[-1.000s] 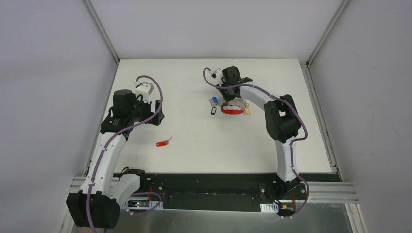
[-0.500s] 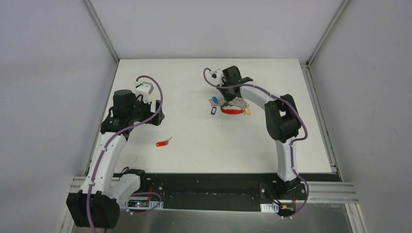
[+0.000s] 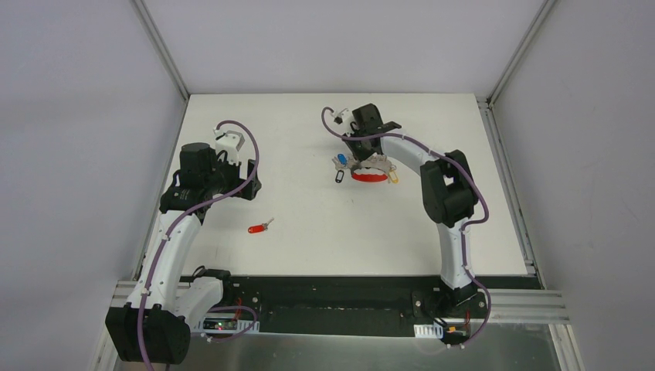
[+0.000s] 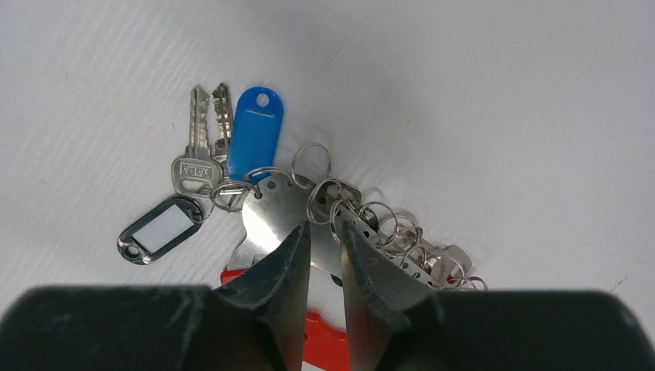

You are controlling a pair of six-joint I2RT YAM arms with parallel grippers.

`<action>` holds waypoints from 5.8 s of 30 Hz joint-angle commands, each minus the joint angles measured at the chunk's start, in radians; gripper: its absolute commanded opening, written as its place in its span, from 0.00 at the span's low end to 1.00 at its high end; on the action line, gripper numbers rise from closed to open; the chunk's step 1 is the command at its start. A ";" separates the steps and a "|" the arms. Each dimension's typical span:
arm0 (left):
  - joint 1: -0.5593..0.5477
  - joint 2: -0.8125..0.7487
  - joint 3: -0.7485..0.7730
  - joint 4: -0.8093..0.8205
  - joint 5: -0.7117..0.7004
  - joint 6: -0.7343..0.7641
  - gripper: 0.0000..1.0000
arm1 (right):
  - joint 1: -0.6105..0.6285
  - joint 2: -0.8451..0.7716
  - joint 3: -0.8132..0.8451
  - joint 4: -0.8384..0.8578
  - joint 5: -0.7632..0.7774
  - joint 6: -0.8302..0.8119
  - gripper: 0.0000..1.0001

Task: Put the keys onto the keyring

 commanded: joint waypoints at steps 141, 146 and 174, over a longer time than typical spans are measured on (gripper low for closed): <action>-0.484 0.324 0.251 0.246 0.474 -0.106 0.50 | 0.059 -0.613 -0.276 -0.055 -1.066 0.157 0.00; -0.484 0.324 0.224 0.279 0.523 -0.127 0.48 | 0.045 -0.617 -0.283 -0.030 -1.076 0.180 0.00; -0.484 0.378 0.157 0.571 0.612 -0.358 0.27 | -0.011 -0.634 -0.374 0.193 -1.171 0.372 0.00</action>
